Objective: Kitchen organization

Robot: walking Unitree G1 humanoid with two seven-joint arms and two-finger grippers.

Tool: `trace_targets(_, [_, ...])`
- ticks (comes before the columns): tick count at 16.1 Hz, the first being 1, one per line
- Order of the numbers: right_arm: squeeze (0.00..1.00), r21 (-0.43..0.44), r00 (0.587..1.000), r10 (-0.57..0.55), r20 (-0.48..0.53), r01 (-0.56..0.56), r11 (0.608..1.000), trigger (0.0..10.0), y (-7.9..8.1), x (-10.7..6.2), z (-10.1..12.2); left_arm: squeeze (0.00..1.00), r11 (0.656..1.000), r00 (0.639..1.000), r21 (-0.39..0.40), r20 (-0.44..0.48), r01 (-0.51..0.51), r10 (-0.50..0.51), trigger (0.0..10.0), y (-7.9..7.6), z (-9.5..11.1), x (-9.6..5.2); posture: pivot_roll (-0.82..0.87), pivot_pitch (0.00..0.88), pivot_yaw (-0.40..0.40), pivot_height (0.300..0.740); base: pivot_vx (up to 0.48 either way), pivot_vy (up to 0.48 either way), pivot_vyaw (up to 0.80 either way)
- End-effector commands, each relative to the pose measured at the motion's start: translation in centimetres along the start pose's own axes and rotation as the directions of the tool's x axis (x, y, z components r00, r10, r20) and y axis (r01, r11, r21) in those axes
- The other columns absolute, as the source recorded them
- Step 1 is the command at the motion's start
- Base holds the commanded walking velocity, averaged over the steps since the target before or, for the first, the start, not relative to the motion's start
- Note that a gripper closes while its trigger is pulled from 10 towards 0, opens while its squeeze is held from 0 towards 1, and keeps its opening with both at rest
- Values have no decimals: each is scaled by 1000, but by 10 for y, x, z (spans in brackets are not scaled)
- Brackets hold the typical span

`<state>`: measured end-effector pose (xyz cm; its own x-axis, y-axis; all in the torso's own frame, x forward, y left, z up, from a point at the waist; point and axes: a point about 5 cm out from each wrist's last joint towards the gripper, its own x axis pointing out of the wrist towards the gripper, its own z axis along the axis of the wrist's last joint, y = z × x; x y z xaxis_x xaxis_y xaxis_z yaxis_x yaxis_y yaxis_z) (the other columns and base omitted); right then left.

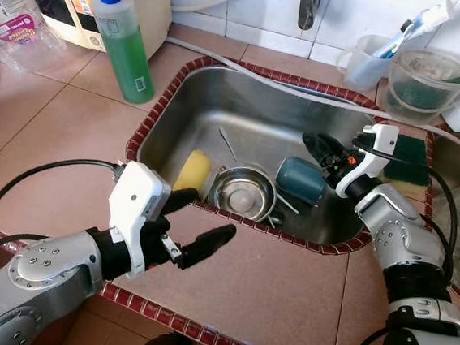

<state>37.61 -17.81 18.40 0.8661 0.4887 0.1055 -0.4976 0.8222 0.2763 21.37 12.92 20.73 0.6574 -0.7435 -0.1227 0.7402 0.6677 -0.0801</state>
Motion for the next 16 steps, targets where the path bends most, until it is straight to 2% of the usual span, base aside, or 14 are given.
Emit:
trace_targets(1, [1000,-15,1000,14,28,-14,1000,10000,3,2,4,0,998,999,43,10,-35,34,10000,4,1,1,-26,278,30,740,0,0,0])
trace_targets(3, [1000,-30,998,11,57,-9,1000,10000,5,2,7,0,995,997,69,31,-72,70,10000,9,2,3,-26,268,28,740,0,0,0])
trace_targets(5, [1000,-56,994,-6,108,13,998,10000,11,3,10,0,984,987,106,91,-144,134,10000,20,3,9,-29,230,26,740,0,0,0])
trace_targets(7, [1000,-105,985,-40,170,58,993,10000,22,2,11,0,968,967,77,107,-240,231,10000,40,-2,19,-43,184,28,740,0,0,0])
trace_targets(8, [1000,-110,983,-46,179,66,992,10000,24,1,11,0,963,962,78,116,-256,247,10000,43,-2,21,-44,179,28,740,0,0,0])
trace_targets(10, [1000,-83,969,-104,224,126,989,10000,31,-4,6,0,938,929,25,149,-347,340,10000,61,-6,35,-60,129,33,740,0,0,0])
trace_targets(11, [1000,-76,964,-125,235,147,986,10000,32,-7,4,0,923,913,23,159,-383,375,10000,68,-8,41,-64,112,31,740,0,0,0])
trace_targets(13, [1000,-67,959,-163,233,183,981,10000,33,-13,-2,0,888,871,-9,189,-461,454,10000,85,-8,53,-77,80,38,740,0,0,0])
trace_targets(15, [1000,-89,956,-182,229,206,974,10000,40,-20,-9,0,871,847,-60,211,-487,488,10000,95,-5,64,-86,61,44,740,0,0,0])
trace_targets(16, [1000,-84,954,-194,226,218,972,10000,43,-23,-12,0,874,848,-112,214,-473,486,10000,97,-6,68,-91,52,47,740,0,0,0])
